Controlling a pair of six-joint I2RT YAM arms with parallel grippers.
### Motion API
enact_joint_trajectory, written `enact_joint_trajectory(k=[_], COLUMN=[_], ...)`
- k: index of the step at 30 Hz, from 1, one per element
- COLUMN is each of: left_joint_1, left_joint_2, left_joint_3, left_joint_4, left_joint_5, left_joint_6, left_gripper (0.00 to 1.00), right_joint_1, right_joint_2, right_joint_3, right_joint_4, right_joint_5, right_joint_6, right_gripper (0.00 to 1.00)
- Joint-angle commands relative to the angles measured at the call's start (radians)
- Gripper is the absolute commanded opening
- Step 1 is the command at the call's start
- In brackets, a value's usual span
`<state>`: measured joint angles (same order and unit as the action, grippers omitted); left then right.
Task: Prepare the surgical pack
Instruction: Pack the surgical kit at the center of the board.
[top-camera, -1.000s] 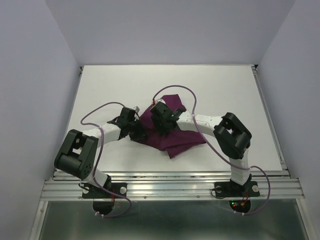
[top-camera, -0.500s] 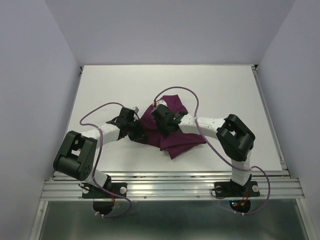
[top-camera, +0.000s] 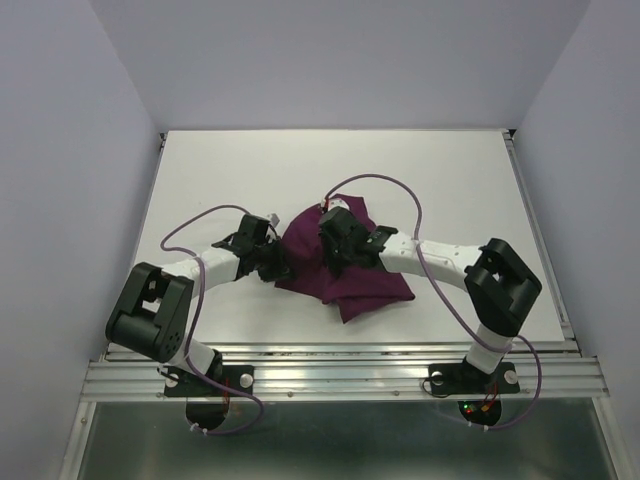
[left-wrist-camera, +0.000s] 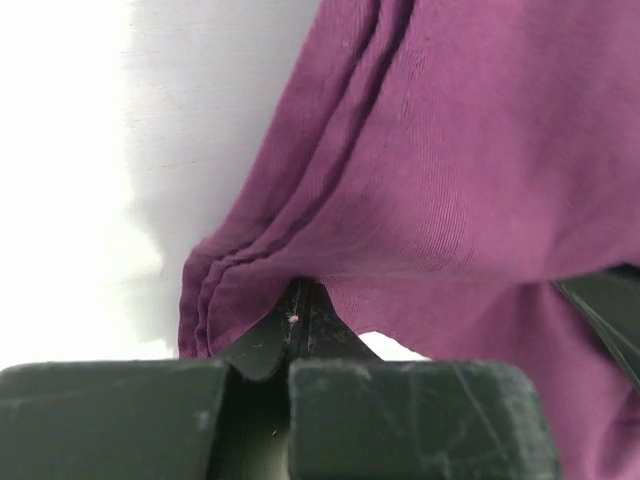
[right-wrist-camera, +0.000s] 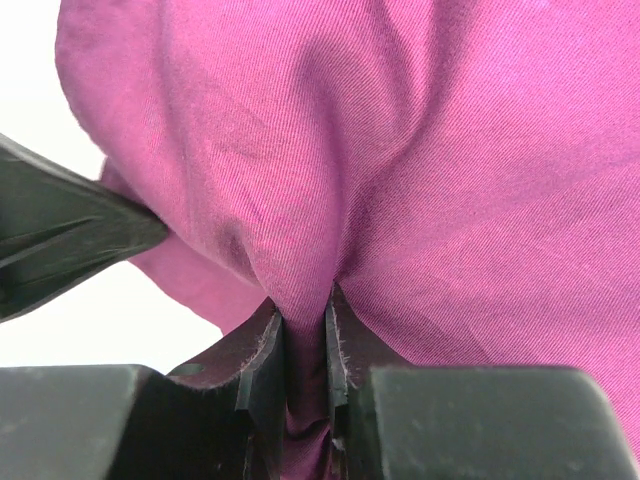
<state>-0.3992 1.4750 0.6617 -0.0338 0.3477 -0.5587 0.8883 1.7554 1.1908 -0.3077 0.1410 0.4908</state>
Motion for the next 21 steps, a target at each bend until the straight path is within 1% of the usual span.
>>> enact_joint_trajectory(k=[1, 5, 12, 18, 21], left_joint_1=[-0.007, -0.023, -0.085, -0.115, -0.121], left_joint_2=[0.013, 0.051, 0.131, 0.195, 0.222], left_joint_3=[0.024, 0.068, 0.151, 0.199, 0.204], left_joint_4=[0.026, 0.067, 0.123, 0.212, 0.284], left_joint_5=[0.036, 0.053, 0.073, 0.089, 0.129], left_joint_6=[0.006, -0.006, -0.038, -0.07, -0.098], left_gripper=[0.0, 0.0, 0.0, 0.0, 0.0], right_joint_1=[-0.006, -0.006, -0.006, -0.006, -0.006], right_joint_2=[-0.088, -0.12, -0.165, -0.191, -0.206], right_joint_3=[0.0, -0.013, -0.033, -0.059, -0.068], right_joint_4=[0.145, 0.168, 0.188, 0.213, 0.216], right_joint_5=[-0.086, -0.101, -0.106, -0.112, -0.106], right_joint_6=[0.081, 0.097, 0.124, 0.149, 0.158], right_gripper=[0.01, 0.01, 0.01, 0.01, 0.01])
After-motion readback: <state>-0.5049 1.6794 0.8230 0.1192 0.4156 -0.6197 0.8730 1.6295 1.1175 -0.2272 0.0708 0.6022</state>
